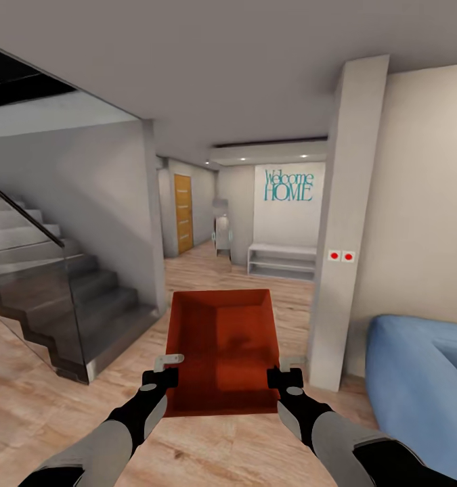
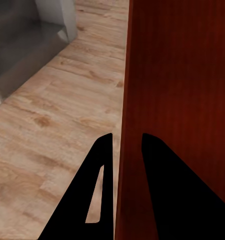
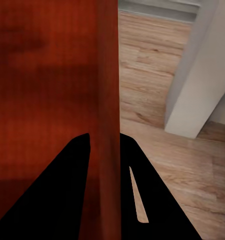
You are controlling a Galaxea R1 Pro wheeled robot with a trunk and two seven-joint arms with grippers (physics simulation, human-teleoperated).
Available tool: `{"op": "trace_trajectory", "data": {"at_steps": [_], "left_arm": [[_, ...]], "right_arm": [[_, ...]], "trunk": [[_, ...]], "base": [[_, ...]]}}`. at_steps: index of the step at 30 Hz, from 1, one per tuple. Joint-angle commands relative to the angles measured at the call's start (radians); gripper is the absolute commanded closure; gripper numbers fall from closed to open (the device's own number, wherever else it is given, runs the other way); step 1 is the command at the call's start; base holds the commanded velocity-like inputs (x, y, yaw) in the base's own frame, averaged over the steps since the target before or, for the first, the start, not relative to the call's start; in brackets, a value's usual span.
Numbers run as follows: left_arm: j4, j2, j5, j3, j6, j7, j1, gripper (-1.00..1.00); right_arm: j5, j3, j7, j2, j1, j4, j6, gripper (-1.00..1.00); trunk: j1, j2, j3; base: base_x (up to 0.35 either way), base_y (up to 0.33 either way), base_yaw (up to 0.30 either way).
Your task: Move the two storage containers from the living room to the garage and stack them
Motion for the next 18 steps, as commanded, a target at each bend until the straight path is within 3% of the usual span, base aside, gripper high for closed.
{"op": "trace_trajectory", "data": {"at_steps": [1,18], "left_arm": [[0.004,0.030,-0.001,0.016,-0.004,0.009,0.000,1.00],[0.004,0.030,-0.001,0.016,-0.004,0.009,0.000,1.00]], "right_arm": [[0.003,-0.022,-0.012,0.000,-0.001,-0.002,-0.028,1.00],[0.003,-0.022,-0.012,0.000,-0.001,-0.002,-0.028,1.00]], "trunk": [[0.001,-0.001,0.000],[0.001,-0.001,0.000]], "base": [[0.330,0.000,0.000],[0.331,0.000,0.000]]}}
